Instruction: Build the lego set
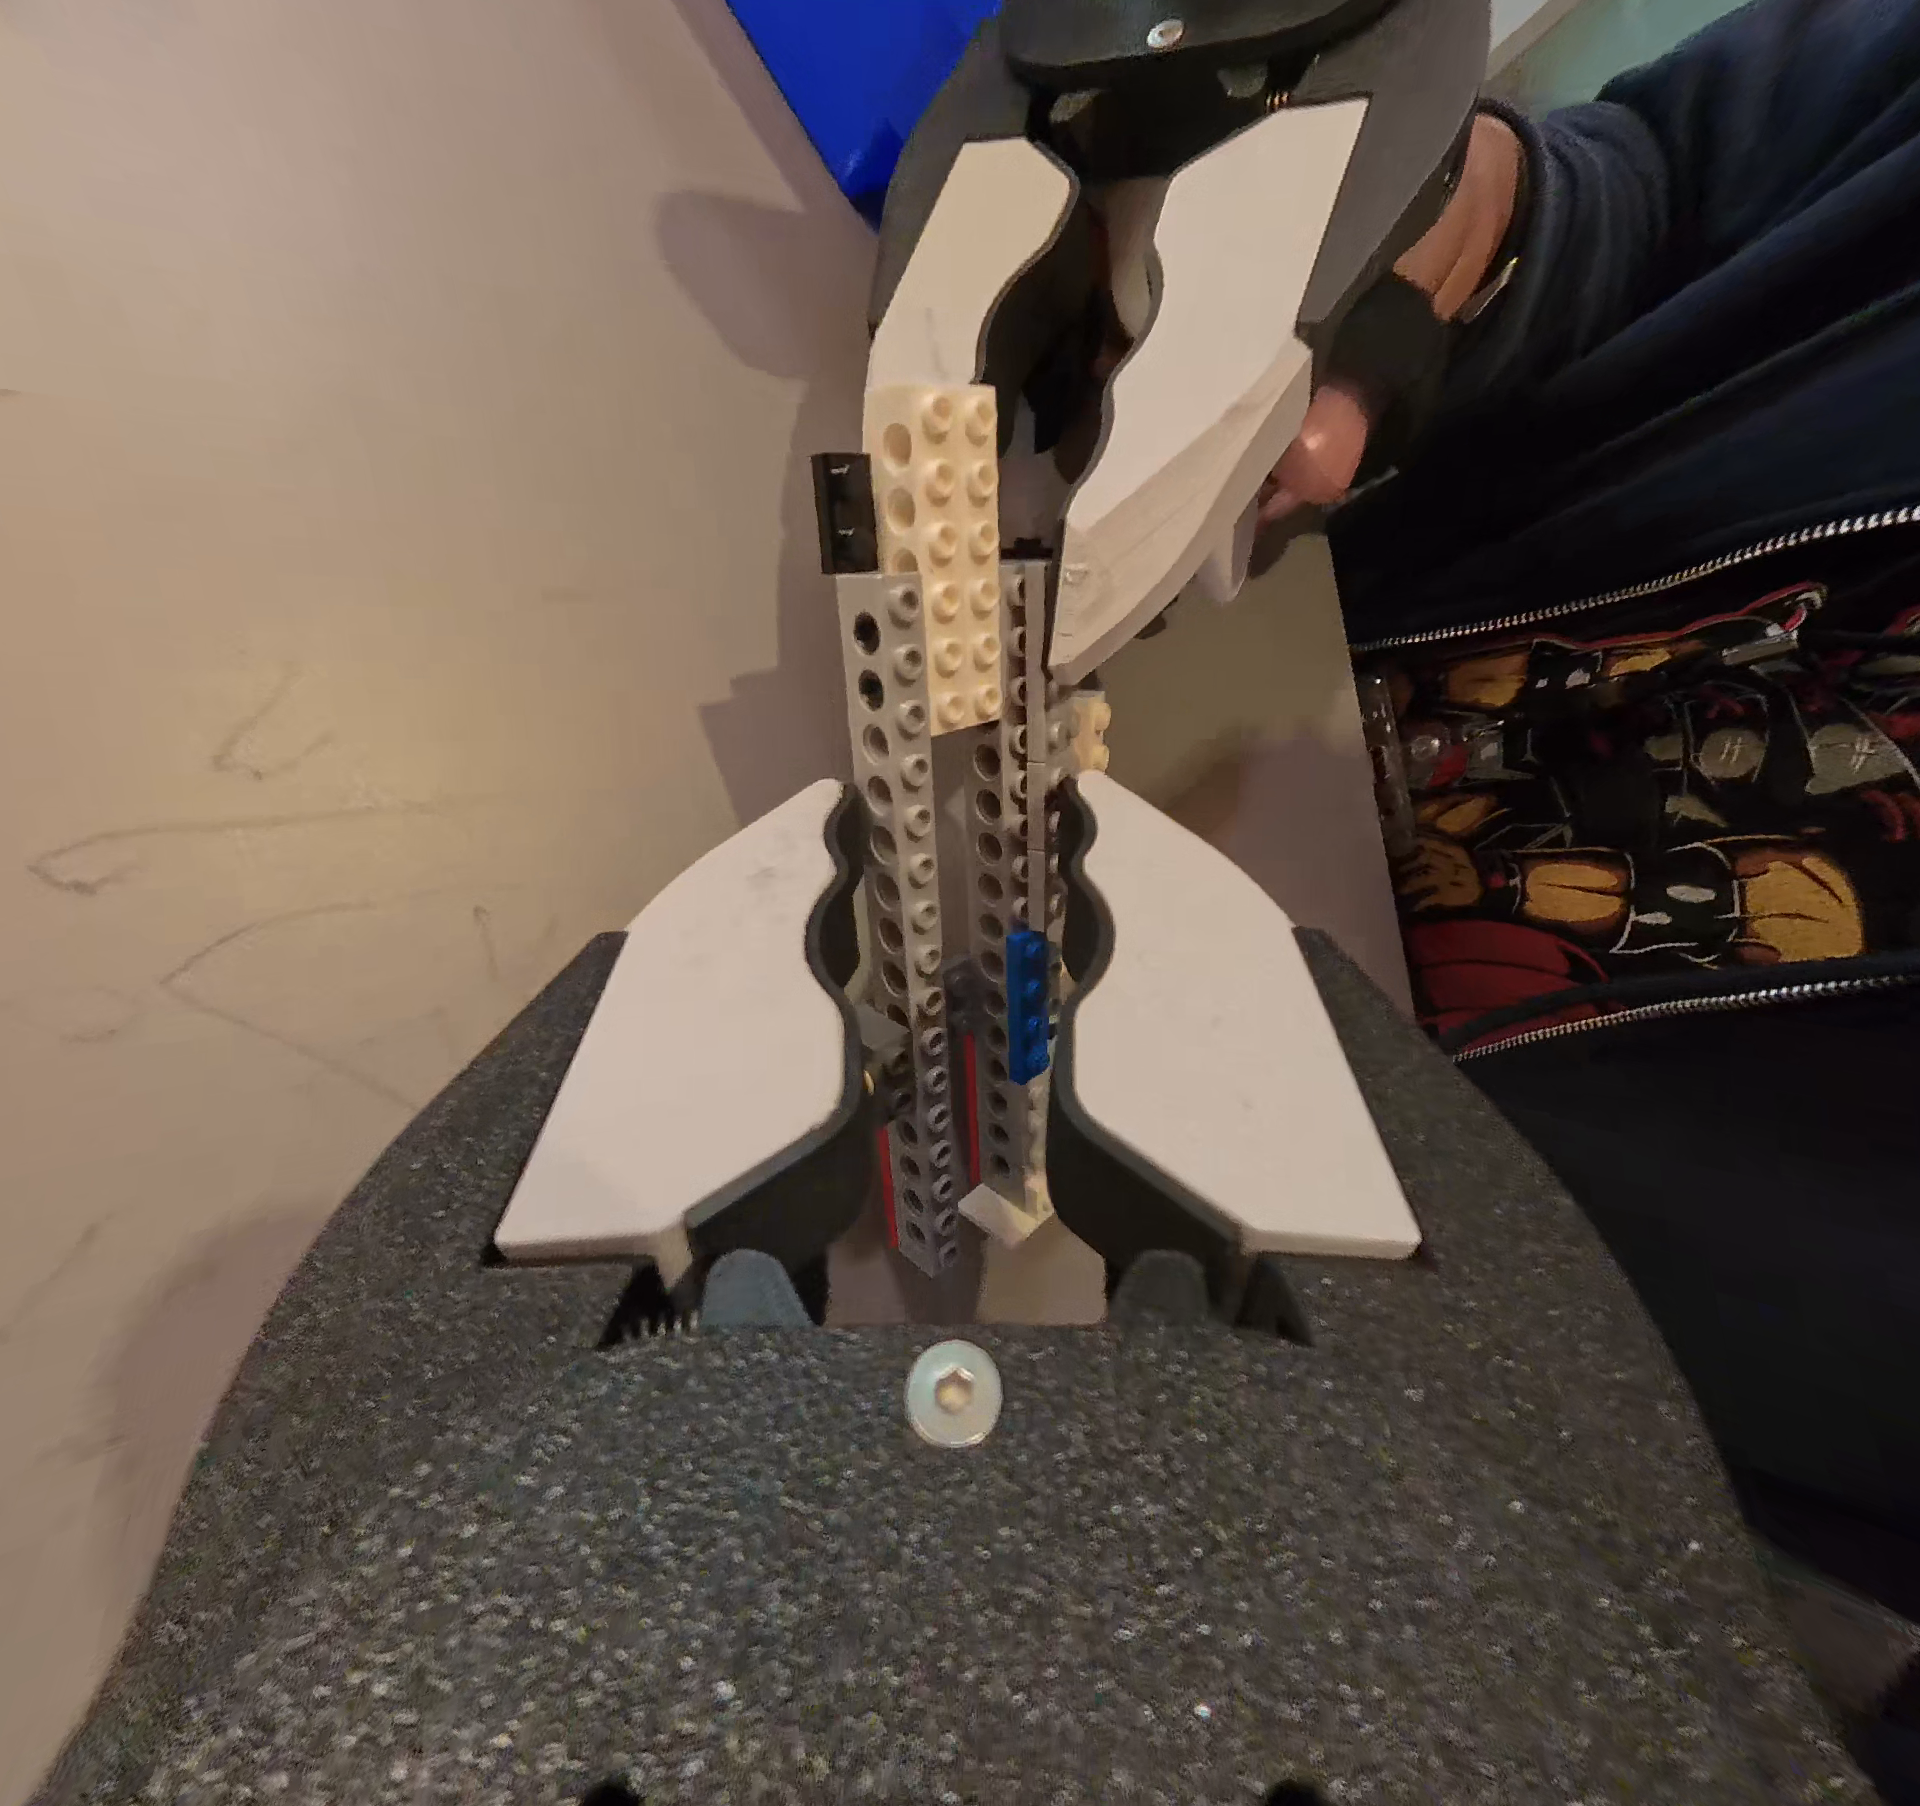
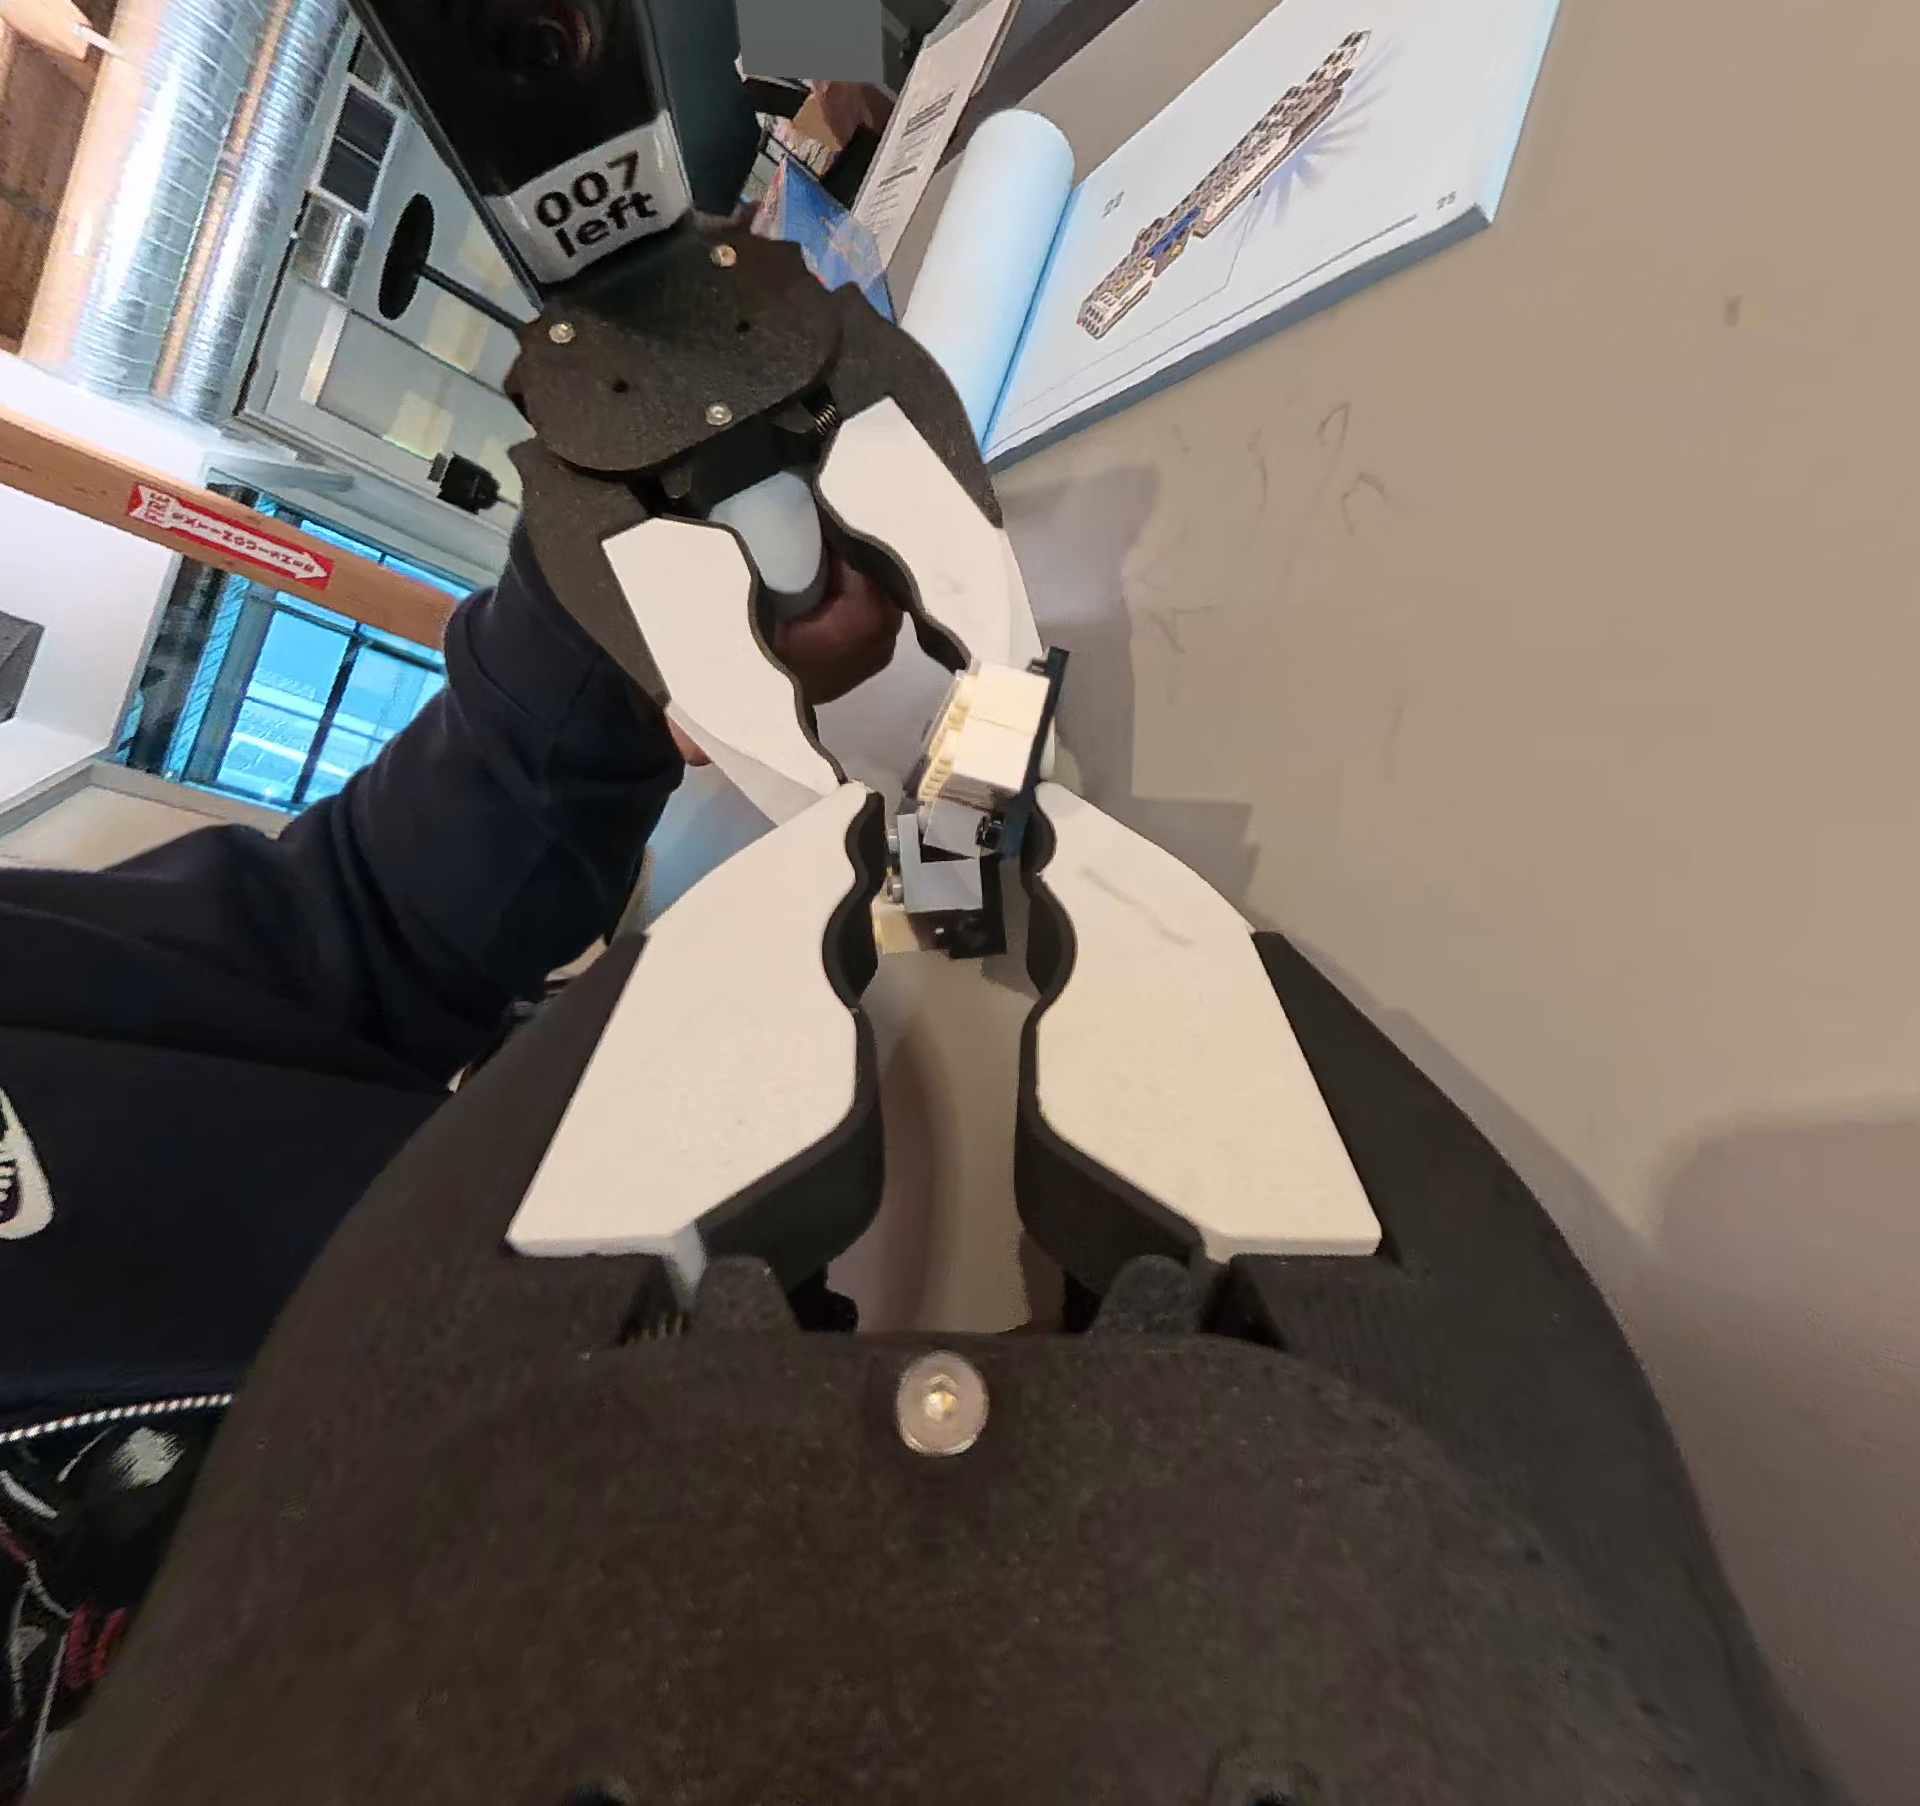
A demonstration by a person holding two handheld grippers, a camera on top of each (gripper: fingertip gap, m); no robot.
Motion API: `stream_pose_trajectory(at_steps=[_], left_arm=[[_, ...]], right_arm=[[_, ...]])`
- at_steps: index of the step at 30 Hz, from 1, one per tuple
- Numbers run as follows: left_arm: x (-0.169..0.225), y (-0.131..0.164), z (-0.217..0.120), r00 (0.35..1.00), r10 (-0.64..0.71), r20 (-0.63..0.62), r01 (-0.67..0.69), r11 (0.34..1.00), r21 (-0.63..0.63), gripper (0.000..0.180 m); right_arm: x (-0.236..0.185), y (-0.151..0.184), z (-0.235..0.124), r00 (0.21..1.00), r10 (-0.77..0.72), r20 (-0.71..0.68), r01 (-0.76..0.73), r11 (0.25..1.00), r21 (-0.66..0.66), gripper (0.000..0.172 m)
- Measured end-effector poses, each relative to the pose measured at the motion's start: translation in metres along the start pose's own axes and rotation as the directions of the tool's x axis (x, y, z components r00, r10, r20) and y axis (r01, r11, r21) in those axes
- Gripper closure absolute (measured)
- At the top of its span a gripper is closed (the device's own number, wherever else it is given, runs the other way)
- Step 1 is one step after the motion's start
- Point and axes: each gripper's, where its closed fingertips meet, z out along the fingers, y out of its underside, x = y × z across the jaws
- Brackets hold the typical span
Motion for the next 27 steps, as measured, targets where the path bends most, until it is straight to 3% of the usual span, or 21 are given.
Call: stream_pose_trajectory(at_steps=[7, 16, 20, 24, 27], left_arm=[[0.001, -0.003, -0.011, 0.991, -0.123, -0.054, 0.131, 0.977, 0.166, 0.145], [-0.005, -0.002, -0.028, 0.968, -0.233, -0.089, 0.249, 0.882, 0.400, 0.148], [-0.004, 0.000, -0.031, 0.965, -0.244, -0.099, 0.263, 0.857, 0.444, 0.149], [-0.001, -0.002, -0.028, 0.968, -0.232, -0.092, 0.248, 0.859, 0.449, 0.129], [-0.006, -0.004, -0.025, 0.970, -0.237, -0.048, 0.232, 0.859, 0.455, 0.142]], right_arm=[[-0.007, -0.016, 0.014, 1.000, -0.023, 0.003, 0.023, 0.999, -0.044, 0.147], [-0.010, -0.028, 0.035, 0.995, -0.056, 0.079, 0.067, 0.986, -0.151, 0.149], [-0.013, -0.029, 0.041, 0.990, -0.073, 0.121, 0.096, 0.976, -0.195, 0.149], [-0.013, -0.030, 0.046, 0.988, -0.073, 0.139, 0.102, 0.972, -0.212, 0.150], [-0.014, -0.033, 0.047, 0.984, -0.088, 0.157, 0.122, 0.967, -0.223, 0.150]])
